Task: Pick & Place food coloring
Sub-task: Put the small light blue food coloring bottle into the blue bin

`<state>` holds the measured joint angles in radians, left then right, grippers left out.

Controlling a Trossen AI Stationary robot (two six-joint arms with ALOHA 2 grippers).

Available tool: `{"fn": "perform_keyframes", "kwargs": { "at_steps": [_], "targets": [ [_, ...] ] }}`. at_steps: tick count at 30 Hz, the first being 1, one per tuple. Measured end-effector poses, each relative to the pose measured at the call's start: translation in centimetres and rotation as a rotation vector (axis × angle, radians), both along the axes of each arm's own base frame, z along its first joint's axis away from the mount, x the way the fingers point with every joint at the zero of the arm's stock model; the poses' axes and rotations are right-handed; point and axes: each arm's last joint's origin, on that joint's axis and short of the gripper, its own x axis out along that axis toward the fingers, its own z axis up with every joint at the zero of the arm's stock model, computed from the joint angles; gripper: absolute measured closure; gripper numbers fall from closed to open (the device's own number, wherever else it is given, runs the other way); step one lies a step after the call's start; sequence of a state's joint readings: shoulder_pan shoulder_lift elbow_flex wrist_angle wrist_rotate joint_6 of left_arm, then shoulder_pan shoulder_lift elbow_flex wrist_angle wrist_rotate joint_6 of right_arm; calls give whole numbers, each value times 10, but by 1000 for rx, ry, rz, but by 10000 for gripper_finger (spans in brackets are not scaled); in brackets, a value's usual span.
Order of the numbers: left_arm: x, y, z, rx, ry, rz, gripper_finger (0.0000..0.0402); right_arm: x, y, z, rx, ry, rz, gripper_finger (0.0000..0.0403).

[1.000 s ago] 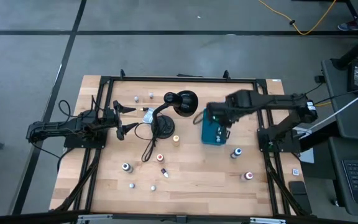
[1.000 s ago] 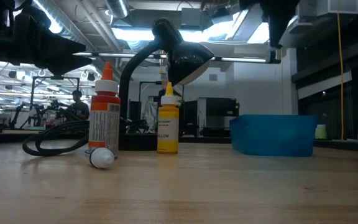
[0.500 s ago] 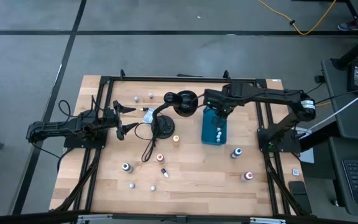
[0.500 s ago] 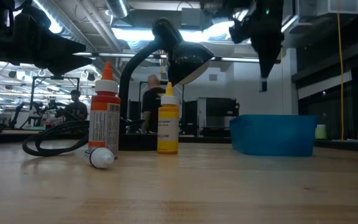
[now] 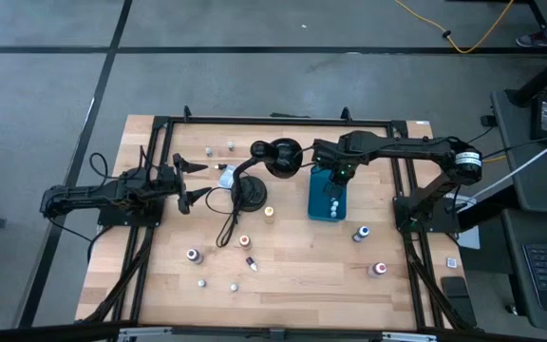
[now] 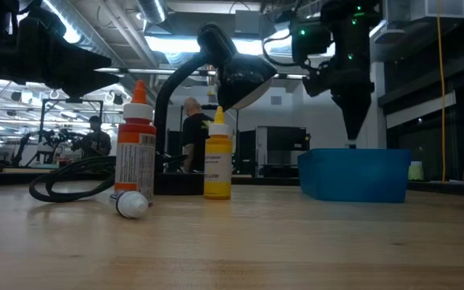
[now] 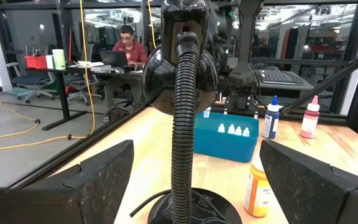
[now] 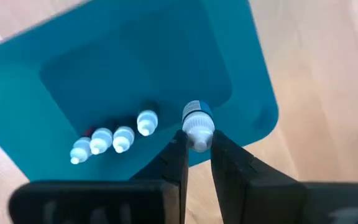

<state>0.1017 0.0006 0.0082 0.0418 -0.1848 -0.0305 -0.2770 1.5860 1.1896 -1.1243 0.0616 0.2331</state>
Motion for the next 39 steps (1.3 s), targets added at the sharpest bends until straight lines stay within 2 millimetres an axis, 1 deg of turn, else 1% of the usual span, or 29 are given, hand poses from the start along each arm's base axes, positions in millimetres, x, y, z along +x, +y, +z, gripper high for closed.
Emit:
{"fn": "perform_keyframes", "kwargs": {
  "at_steps": [9, 16, 21, 39],
  "targets": [
    [0, 0, 0, 0, 0, 0, 56, -5, 1, -34, 56, -43, -1, 345],
    [0, 0, 0, 0, 0, 0, 56, -10, 3, -49, 73, -52, -1, 343],
    [0, 0, 0, 0, 0, 0, 56, -12, 4, -53, 80, -47, -2, 342],
    [0, 0, 0, 0, 0, 1, 56, -12, 4, -53, 80, -48, -20, 299]
  ]
}}
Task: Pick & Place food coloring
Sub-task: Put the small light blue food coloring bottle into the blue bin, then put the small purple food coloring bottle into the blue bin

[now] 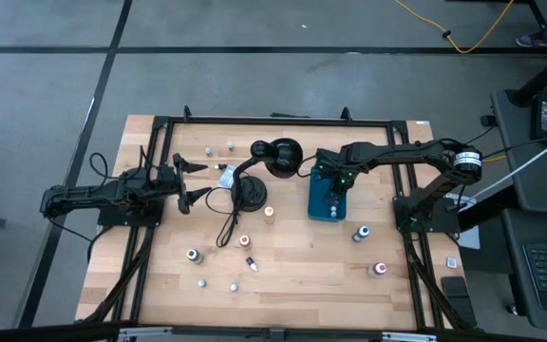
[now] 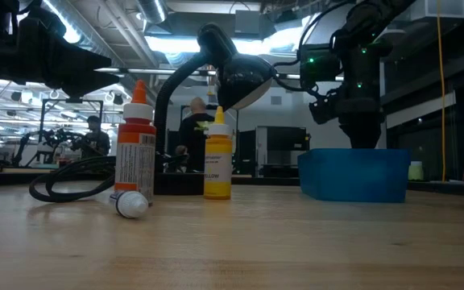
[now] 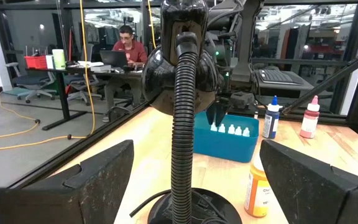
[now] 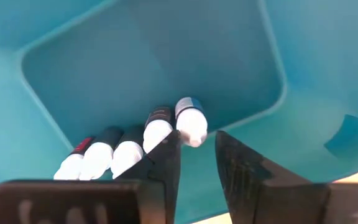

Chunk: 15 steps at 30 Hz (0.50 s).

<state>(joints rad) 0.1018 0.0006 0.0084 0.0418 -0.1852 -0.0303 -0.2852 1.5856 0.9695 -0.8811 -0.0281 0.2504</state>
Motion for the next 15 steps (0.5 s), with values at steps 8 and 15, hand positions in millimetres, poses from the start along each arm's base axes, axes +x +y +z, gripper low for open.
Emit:
{"fn": "perform_keyframes", "kwargs": {
  "at_steps": [8, 15],
  "targets": [
    [0, 0, 0, 0, 0, 0, 56, 0, 0, 5, -10, -35, 0, 283],
    [0, 0, 0, 0, 0, -1, 56, -4, 1, 18, -31, -83, -9, 254]
  ]
}}
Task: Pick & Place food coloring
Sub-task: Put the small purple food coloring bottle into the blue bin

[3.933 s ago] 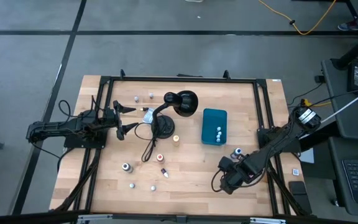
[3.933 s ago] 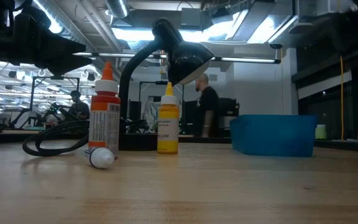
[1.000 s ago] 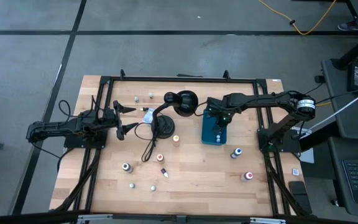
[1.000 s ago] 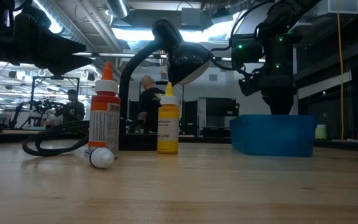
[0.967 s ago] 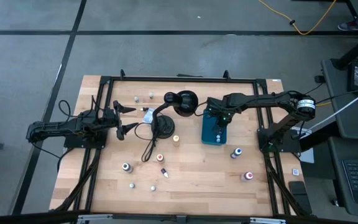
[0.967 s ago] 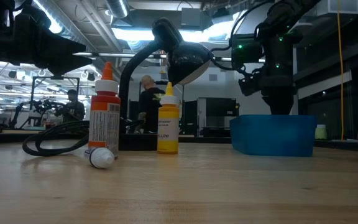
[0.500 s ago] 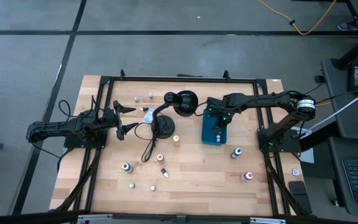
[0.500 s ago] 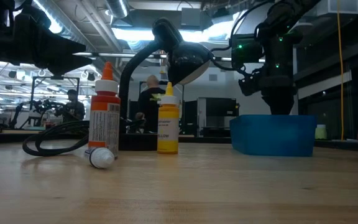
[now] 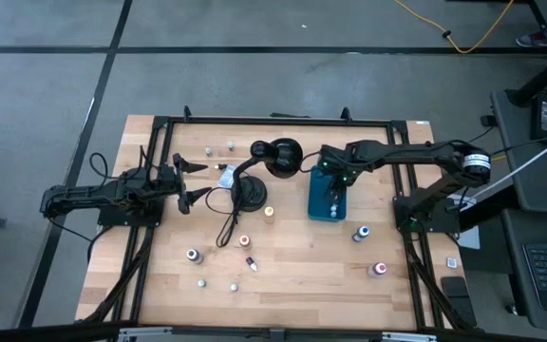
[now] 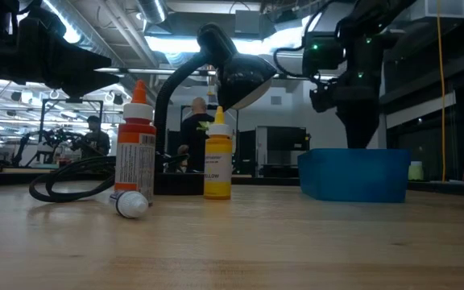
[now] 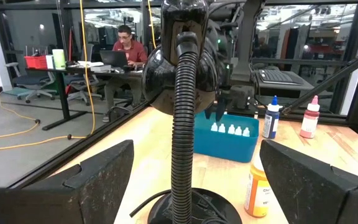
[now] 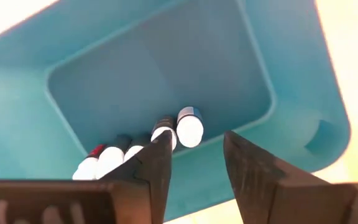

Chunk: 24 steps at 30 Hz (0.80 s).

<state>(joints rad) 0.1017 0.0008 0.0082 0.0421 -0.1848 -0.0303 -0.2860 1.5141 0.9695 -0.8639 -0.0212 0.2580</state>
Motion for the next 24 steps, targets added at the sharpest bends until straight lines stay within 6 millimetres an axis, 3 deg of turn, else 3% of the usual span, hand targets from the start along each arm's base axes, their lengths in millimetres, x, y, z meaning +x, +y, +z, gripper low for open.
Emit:
{"fn": "perform_keyframes", "kwargs": {
  "at_steps": [13, 18, 24],
  "targets": [
    [0, 0, 0, 0, 1, 0, 56, -14, 9, 38, -141, -148, -130, 210],
    [0, 0, 0, 0, 0, 0, 56, -18, 27, 57, -155, -277, -157, 209],
    [0, 0, 0, 0, 0, 0, 56, -16, 64, 71, -82, -412, -146, 209]
  ]
}}
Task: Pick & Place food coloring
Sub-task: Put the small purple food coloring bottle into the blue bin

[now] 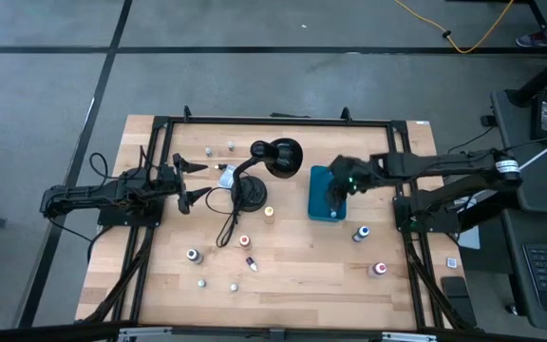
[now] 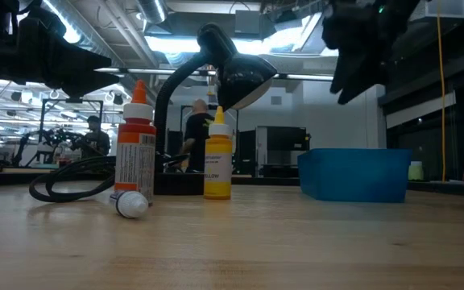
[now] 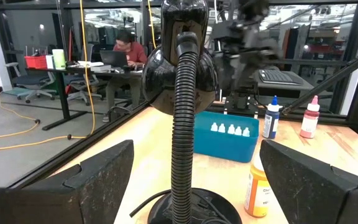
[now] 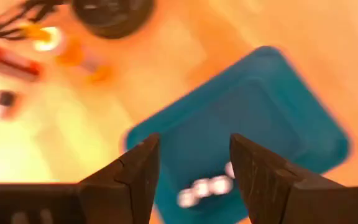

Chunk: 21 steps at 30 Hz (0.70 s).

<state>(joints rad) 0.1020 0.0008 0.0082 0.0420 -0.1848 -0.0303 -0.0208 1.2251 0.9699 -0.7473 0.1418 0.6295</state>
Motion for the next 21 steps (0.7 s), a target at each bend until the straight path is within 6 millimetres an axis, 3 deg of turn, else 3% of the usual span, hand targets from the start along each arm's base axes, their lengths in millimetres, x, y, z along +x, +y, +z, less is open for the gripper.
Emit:
{"fn": "perform_keyframes", "kwargs": {
  "at_steps": [11, 21],
  "targets": [
    [0, 0, 0, 0, 0, 0, 56, 7, 72, -2, 126, -98, 78, 209],
    [0, 0, 0, 0, 0, 0, 56, 36, 138, 3, 299, -439, 230, 209]
  ]
}}
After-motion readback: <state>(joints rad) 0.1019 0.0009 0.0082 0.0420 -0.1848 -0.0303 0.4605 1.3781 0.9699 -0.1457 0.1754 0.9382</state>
